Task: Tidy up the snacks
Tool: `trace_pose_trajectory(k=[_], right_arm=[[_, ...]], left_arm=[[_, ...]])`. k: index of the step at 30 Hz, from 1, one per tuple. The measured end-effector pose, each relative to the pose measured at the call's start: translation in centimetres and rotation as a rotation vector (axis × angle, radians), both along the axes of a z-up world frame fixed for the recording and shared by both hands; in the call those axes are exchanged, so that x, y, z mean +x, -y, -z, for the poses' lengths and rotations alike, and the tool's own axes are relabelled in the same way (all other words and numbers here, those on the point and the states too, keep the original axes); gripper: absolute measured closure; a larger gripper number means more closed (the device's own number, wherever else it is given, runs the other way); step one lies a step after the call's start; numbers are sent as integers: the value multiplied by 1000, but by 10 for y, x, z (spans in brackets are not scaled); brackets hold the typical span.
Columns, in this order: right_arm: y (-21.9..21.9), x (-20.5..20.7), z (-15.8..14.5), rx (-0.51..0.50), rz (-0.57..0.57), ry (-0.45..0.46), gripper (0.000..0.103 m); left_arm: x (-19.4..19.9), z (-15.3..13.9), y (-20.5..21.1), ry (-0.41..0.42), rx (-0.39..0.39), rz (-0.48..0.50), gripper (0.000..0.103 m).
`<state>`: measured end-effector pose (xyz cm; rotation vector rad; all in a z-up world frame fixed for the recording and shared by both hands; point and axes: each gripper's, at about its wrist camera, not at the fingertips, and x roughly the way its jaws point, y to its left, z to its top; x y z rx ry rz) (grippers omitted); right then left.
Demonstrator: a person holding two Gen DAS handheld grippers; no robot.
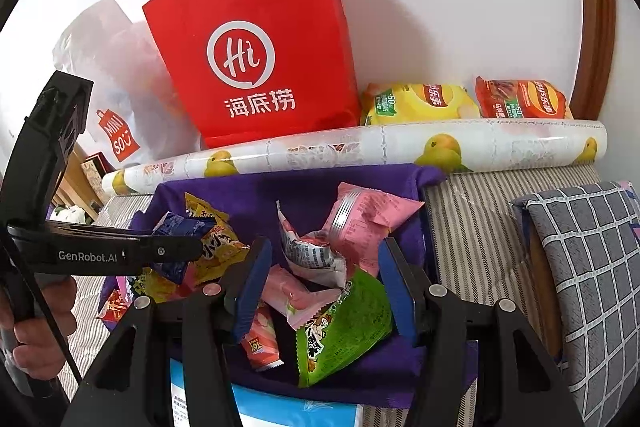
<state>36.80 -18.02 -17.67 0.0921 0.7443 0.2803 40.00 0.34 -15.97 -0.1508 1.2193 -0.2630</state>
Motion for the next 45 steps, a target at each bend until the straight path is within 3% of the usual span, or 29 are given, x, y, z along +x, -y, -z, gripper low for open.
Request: trace_pose_trajectory(k=[3,10,16,18,20,27,31,33,37,39,45], right_arm=[[1,1,0,13,8,-3,48],[3,-4,-10,50,37,-15,47],[3,-27,-26,-3,99,-19,43],[3,-39,-34,8,113,-29,43],[1,-53,-42,4,115,-36,40],[-12,-112,-68,-104,144,-26,35],[-10,-151,-79,-106,154,-42,33],[-6,-173,-84,-106,177,-39,32],[5,-209,-93,-104,229,-26,22],[11,-234,-98,-87,235,-1,13],[17,-291,-109,-118,240,82,10]], left_arm=[[-2,-4,0,7,1,4,50],[-11,-26,-9,55,-24,1,49],[-33,-63,-3,157,5,34,49],[-49,-78,-3,207,29,27,43],[-69,-90,-9,242,5,0,35],[-141,-114,-15,319,9,-13,34],[-189,-131,-15,364,-9,-15,34],[-208,-136,-13,378,-14,-18,32],[-249,-146,-6,425,11,-18,24],[-267,-148,1,429,17,-6,20],[-314,-153,5,442,8,-2,19]])
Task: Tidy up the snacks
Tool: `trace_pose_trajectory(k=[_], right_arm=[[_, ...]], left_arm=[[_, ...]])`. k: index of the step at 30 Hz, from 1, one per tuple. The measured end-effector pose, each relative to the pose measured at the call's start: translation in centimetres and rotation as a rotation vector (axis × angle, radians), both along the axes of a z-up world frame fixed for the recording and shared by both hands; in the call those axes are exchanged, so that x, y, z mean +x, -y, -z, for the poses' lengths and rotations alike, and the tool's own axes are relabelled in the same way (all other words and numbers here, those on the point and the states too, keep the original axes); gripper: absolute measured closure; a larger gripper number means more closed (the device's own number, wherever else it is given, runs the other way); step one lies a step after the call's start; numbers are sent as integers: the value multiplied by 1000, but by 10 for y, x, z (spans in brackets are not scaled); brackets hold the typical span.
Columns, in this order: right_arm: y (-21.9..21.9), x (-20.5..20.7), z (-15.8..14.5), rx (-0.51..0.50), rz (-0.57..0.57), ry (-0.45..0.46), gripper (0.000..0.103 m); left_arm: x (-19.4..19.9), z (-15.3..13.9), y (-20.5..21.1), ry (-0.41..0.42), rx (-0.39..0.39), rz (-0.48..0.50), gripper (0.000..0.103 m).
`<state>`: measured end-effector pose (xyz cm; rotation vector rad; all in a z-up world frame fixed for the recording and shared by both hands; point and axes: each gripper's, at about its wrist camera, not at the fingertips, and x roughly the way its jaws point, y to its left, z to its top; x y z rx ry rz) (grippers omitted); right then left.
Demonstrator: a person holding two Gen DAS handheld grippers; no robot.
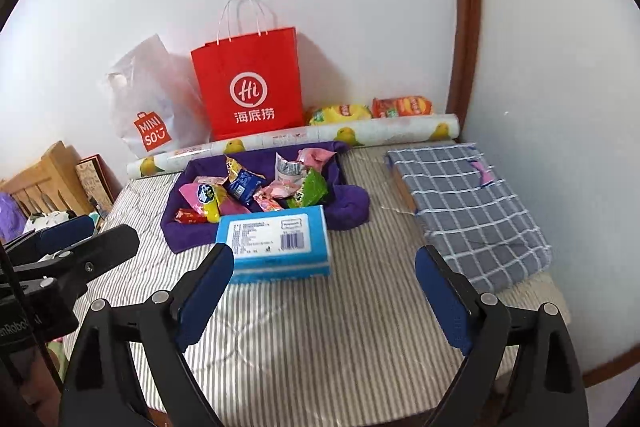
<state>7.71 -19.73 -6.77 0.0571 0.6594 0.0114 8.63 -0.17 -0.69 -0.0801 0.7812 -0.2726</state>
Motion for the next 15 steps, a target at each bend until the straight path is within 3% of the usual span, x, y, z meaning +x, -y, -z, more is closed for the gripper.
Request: trace_pose_trajectory(k=[3,15], right_arm=[[5,-23,-6,11,2,27,3],[20,-90,-24,-2,25,110,0]], left_arm=[[-23,-4,0,18,-2,-10,9],[-76,-13,3,81,16,-40,6]])
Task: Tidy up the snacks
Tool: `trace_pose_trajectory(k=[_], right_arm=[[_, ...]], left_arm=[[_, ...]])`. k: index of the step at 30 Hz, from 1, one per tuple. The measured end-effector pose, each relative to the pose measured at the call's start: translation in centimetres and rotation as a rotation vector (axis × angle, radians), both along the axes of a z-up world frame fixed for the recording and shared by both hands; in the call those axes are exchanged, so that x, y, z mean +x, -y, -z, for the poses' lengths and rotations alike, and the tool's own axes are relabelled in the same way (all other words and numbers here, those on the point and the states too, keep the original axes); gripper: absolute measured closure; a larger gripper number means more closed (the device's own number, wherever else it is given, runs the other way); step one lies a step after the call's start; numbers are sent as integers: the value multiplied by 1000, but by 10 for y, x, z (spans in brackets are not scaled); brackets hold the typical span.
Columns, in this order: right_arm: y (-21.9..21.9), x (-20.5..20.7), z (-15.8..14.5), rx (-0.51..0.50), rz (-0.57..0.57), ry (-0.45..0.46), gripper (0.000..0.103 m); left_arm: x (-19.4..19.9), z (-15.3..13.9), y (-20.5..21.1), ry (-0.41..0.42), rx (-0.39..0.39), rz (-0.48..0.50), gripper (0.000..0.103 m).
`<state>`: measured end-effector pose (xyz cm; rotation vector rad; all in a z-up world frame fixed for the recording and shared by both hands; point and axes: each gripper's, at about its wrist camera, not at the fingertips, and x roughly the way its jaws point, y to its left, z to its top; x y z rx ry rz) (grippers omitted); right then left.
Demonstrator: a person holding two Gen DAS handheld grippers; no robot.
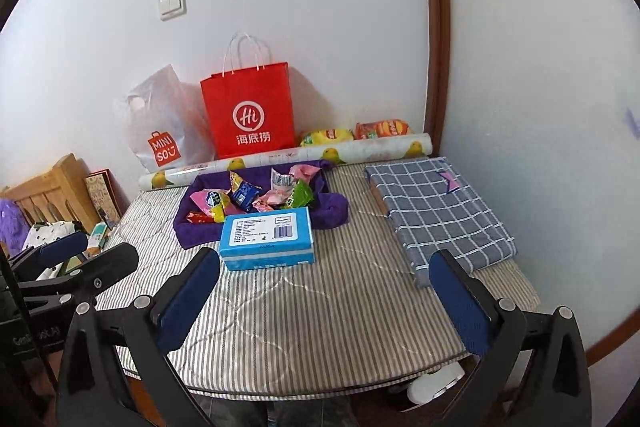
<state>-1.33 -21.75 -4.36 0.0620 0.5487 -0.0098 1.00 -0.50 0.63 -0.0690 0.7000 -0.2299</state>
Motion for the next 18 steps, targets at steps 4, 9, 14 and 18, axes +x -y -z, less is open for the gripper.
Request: trace_pose_trajectory(k=[4,9,14,18], right_arm=[[1,-11,-2,-10,-1,15,0],[3,-18,-1,-14,5,20,0],[3,-21,0,-17,2,20,0],[1,-23,1,-23,0,19,0]], left_arm=[[-7,-1,2,8,21,-14,6],[-11,-2,4,20,54,-35,6],[-14,-2,1,22,59,-51,6],[-15,-2,-1,19,55,-55,6]])
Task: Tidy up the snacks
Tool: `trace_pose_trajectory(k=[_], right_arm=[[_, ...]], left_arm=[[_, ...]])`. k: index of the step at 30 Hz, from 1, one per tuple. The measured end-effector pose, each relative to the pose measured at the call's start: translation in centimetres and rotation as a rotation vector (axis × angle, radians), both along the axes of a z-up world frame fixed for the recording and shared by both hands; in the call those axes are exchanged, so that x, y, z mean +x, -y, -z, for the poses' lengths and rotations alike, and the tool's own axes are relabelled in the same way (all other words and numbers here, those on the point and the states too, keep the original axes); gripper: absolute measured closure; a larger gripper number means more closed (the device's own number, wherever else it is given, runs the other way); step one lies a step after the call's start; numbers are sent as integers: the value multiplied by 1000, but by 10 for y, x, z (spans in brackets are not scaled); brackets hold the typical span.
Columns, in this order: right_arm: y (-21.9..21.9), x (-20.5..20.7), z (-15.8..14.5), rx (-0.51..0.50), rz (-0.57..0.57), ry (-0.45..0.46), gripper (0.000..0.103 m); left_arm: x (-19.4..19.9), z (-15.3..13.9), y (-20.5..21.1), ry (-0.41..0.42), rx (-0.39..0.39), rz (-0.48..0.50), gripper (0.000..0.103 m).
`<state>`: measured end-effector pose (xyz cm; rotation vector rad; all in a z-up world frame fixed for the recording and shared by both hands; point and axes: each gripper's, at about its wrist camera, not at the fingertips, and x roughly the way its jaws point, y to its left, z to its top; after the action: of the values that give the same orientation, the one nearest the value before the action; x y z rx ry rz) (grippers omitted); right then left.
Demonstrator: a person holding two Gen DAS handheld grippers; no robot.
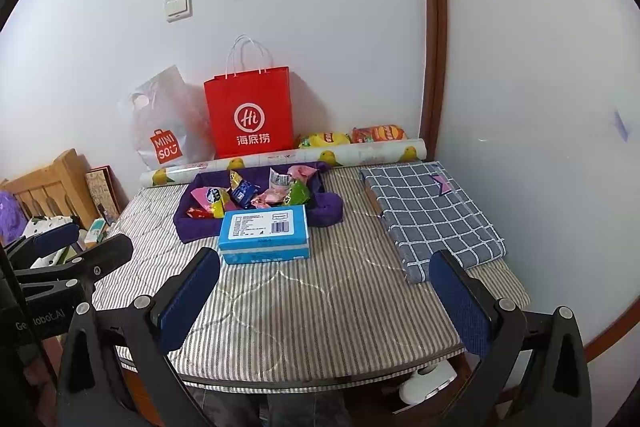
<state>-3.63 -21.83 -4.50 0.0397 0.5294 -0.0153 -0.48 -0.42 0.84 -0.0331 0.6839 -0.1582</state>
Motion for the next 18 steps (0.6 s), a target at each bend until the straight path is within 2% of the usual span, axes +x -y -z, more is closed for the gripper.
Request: trace_pose_trajectory(k=[18], right_arm=[[-2,-6,0,1,-2,10,0]], left_arm=[[-3,1,2,-2,10,10,6]])
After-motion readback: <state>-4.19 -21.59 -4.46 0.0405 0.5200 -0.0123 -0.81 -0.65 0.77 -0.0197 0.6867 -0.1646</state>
